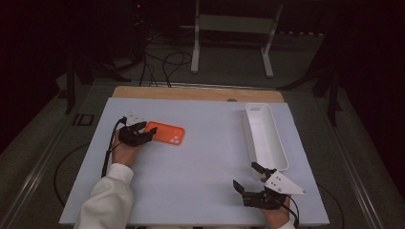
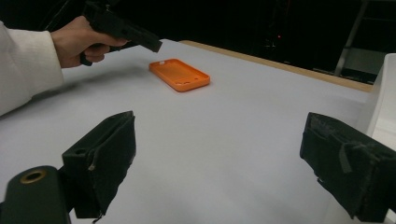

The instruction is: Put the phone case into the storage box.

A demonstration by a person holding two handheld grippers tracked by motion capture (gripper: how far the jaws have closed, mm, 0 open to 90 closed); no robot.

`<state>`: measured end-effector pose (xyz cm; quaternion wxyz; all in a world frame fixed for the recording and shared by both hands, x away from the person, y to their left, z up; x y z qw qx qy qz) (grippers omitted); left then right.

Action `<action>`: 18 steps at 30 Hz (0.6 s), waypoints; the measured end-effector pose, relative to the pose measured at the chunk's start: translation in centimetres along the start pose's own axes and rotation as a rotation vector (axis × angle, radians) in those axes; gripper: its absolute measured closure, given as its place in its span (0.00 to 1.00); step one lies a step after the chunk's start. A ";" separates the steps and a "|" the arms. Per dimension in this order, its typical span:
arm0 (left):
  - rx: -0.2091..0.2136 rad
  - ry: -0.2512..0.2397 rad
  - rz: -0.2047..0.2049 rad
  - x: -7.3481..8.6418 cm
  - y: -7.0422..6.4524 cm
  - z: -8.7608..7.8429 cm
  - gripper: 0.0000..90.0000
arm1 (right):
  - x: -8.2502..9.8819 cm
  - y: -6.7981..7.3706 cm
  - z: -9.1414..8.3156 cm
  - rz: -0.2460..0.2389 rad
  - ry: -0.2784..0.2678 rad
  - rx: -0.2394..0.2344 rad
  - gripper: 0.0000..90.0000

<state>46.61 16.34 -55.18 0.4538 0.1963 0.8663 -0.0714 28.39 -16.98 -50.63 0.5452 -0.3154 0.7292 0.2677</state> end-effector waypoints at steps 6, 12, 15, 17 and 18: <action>-0.022 0.019 -0.006 0.5 0.5 0.7 0.79 | 0.0 0.0 0.0 -0.005 0.000 0.000 0.12; -0.010 0.048 -0.025 1.1 0.7 1.3 0.97 | 0.0 0.1 0.0 -0.005 0.000 -0.001 0.12; -0.012 0.059 -0.027 1.3 0.8 1.6 1.00 | 0.0 0.0 0.0 -0.004 0.000 -0.002 0.12; -0.022 0.069 -0.031 1.5 0.9 1.8 1.00 | 0.0 0.1 0.0 -0.003 0.001 -0.002 0.12; -0.023 0.073 -0.036 1.6 1.0 1.9 1.00 | 0.0 0.1 0.0 -0.004 0.000 -0.002 0.12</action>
Point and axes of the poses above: each handheld gripper's, and its own axes: z roughly forward along the jaws, x roughly out of its underside, y roughly to its left, the point moved 10 cm from there along z, roughly forward along the jaws, and after that the axes turned 7 degrees about -x, right-handed, at the moved point
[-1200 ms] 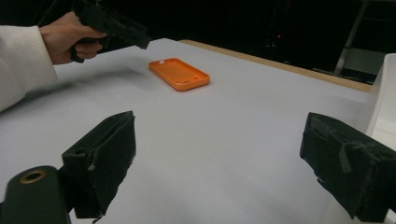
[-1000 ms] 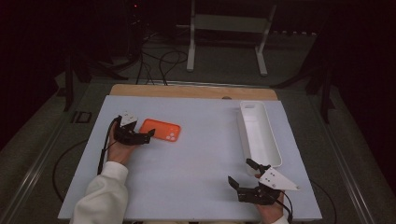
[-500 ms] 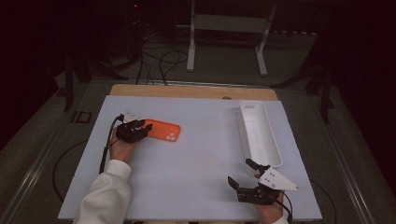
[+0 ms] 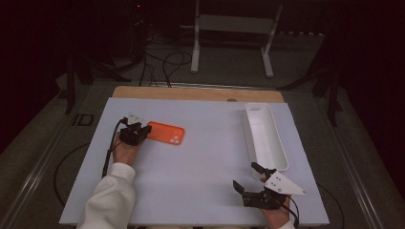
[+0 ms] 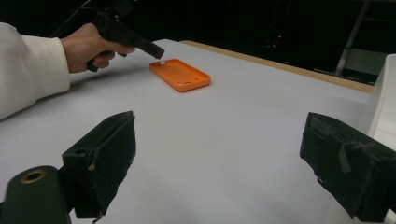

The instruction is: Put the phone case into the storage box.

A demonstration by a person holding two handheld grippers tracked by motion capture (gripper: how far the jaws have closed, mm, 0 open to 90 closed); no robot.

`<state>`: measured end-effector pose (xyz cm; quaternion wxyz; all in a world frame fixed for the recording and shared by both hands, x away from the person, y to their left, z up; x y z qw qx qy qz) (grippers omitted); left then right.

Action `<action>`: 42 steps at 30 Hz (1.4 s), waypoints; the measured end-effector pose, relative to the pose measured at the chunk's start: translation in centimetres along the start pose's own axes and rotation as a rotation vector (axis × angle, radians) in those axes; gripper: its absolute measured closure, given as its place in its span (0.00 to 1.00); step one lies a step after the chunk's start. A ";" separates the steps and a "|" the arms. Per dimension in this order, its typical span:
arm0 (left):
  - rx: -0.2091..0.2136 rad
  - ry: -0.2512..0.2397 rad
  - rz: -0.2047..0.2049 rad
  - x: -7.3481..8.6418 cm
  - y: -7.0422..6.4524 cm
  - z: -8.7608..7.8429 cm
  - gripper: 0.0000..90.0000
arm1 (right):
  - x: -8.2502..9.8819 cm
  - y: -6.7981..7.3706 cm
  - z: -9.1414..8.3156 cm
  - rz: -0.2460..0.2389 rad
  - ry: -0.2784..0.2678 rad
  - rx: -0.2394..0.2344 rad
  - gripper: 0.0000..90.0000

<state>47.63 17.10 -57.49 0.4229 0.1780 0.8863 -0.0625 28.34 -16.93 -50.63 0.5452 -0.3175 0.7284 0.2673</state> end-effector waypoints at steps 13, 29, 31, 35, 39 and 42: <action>-0.047 0.033 0.028 0.8 0.6 1.0 1.00 | 0.0 0.1 0.0 -0.004 0.000 -0.004 0.12; -0.056 0.064 0.017 1.5 0.9 1.5 1.00 | 0.1 0.0 0.0 0.000 0.001 0.000 0.12; -0.057 0.070 0.021 1.5 0.9 1.4 1.00 | 0.1 0.0 0.0 -0.001 0.002 -0.002 0.12; -0.047 0.081 0.026 1.6 0.8 1.2 1.00 | 0.1 0.0 0.0 -0.004 0.002 -0.002 0.12; -0.043 0.094 0.040 1.8 0.6 0.9 1.00 | 0.1 0.0 0.0 -0.005 0.003 0.000 0.12; -0.044 0.099 0.048 1.9 0.6 0.8 1.00 | 0.1 0.0 -0.1 -0.004 0.002 0.002 0.12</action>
Point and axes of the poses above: each handheld gripper's, and its own axes: z roughly forward along the jaws, x roughly out of its underside, y roughly to its left, the point moved 10 cm from there along z, roughly forward along the jaws, and after that the axes turned 7 degrees about -x, right-handed, at the moved point
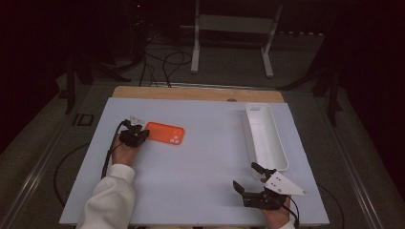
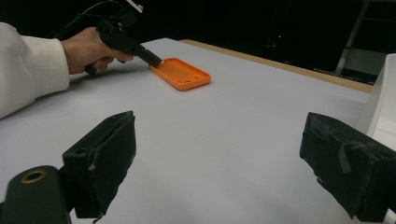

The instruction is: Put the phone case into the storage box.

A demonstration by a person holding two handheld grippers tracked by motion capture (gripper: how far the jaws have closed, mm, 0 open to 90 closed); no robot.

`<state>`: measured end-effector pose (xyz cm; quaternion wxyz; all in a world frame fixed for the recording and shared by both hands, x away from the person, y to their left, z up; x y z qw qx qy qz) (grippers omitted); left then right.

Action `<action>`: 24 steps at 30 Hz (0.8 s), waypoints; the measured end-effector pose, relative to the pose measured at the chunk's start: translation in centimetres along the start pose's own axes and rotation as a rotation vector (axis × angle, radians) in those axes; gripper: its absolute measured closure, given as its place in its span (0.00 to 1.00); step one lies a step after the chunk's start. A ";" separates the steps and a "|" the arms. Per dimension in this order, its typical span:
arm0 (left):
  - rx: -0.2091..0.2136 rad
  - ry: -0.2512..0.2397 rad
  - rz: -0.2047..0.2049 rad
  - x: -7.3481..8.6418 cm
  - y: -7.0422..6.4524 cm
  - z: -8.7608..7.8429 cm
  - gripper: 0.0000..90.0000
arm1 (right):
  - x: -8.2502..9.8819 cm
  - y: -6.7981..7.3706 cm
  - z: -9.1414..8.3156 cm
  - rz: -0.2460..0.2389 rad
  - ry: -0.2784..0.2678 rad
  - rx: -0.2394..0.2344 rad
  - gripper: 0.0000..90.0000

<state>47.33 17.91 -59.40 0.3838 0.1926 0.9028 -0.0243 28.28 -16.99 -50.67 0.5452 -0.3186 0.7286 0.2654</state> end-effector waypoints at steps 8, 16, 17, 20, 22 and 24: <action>0.008 0.006 0.024 0.5 -0.3 -0.6 1.00 | -0.1 -0.2 -0.1 -0.002 -0.005 0.006 0.12; 0.018 0.007 0.037 0.9 -0.6 -1.0 1.00 | -0.1 -0.2 -0.2 0.000 -0.007 0.009 0.12; 0.019 0.010 0.036 1.0 -0.6 -1.1 1.00 | -0.1 -0.2 -0.2 -0.001 -0.007 0.009 0.12; 0.021 0.013 0.046 1.1 -0.8 -1.4 1.00 | -0.1 -0.2 -0.2 -0.001 -0.008 0.007 0.12; 0.026 0.012 0.045 1.2 -0.9 -1.5 1.00 | -0.1 -0.2 -0.2 -0.002 -0.008 0.007 0.12; 0.036 0.013 0.042 1.3 -1.0 -1.6 1.00 | -0.1 -0.2 -0.2 -0.002 -0.008 0.008 0.12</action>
Point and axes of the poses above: each handheld gripper's, and its own axes: z roughly forward along the jaws, x roughly out of its underside, y roughly to its left, the point moved 10 cm from there along z, roughly forward along the jaws, and after that the axes turned 7 degrees about -x, right-handed, at the moved point
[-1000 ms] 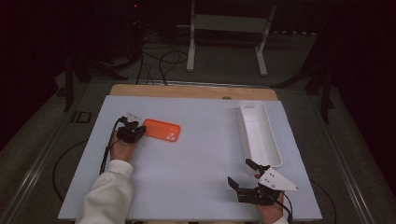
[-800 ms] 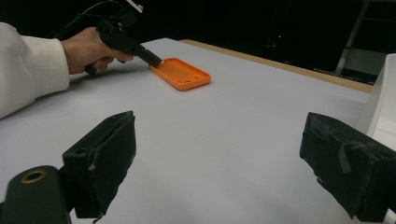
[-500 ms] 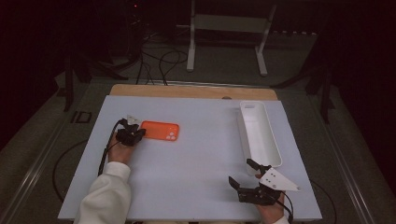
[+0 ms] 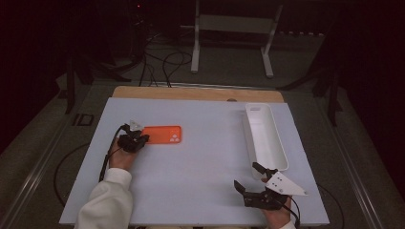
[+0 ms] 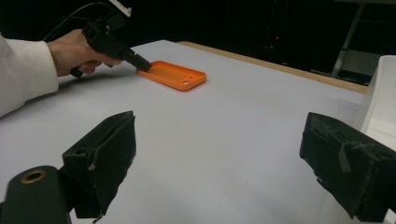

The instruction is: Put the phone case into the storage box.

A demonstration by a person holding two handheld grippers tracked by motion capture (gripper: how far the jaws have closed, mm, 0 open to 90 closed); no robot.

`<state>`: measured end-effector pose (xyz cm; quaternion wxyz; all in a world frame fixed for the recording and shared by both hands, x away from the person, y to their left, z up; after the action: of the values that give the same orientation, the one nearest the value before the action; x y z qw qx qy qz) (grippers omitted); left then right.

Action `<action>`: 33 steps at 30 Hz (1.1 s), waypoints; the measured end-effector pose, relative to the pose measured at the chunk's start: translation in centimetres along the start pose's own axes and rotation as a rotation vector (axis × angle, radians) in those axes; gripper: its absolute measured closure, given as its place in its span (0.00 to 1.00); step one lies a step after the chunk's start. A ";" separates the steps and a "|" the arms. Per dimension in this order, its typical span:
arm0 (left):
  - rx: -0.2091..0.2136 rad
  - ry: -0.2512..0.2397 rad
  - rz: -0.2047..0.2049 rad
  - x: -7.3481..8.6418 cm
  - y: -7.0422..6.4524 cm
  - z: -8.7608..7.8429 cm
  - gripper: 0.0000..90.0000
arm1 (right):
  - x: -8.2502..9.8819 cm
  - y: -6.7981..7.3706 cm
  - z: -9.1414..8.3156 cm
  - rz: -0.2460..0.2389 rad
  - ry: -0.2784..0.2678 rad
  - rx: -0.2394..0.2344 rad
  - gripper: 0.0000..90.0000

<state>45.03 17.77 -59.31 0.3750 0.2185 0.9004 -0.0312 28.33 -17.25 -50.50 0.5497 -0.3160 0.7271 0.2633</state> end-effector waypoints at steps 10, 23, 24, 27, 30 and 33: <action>0.020 0.006 0.023 0.5 -0.7 -0.7 1.00 | 0.0 0.0 0.0 0.005 -0.003 0.001 0.12; 0.077 0.007 0.043 1.3 -2.4 -1.8 1.00 | 0.0 -0.2 -0.1 0.013 -0.006 0.008 0.12; 0.081 0.006 0.049 1.4 -2.6 -1.9 1.00 | 0.0 -0.2 -0.1 0.014 -0.006 0.008 0.12; 0.094 0.005 0.064 1.5 -3.2 -2.2 1.00 | 0.0 -0.2 -0.1 0.016 -0.006 0.007 0.12; 0.100 0.008 0.082 1.6 -3.8 -2.4 1.00 | 0.1 -0.3 0.0 0.019 -0.006 0.004 0.12; 0.111 0.008 0.092 1.7 -4.3 -2.6 1.00 | 0.1 -0.3 0.0 0.020 -0.006 0.004 0.12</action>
<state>40.44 15.06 -59.13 0.3595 0.2803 0.8878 -0.0629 28.51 -17.48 -50.56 0.5498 -0.3068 0.7292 0.2681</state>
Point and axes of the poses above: each handheld gripper's, and its own axes: z roughly forward along the jaws, x roughly out of its underside, y roughly to its left, the point moved 10 cm from there along z, roughly forward along the jaws, and after that the axes turned 7 degrees about -x, right-handed, at the moved point
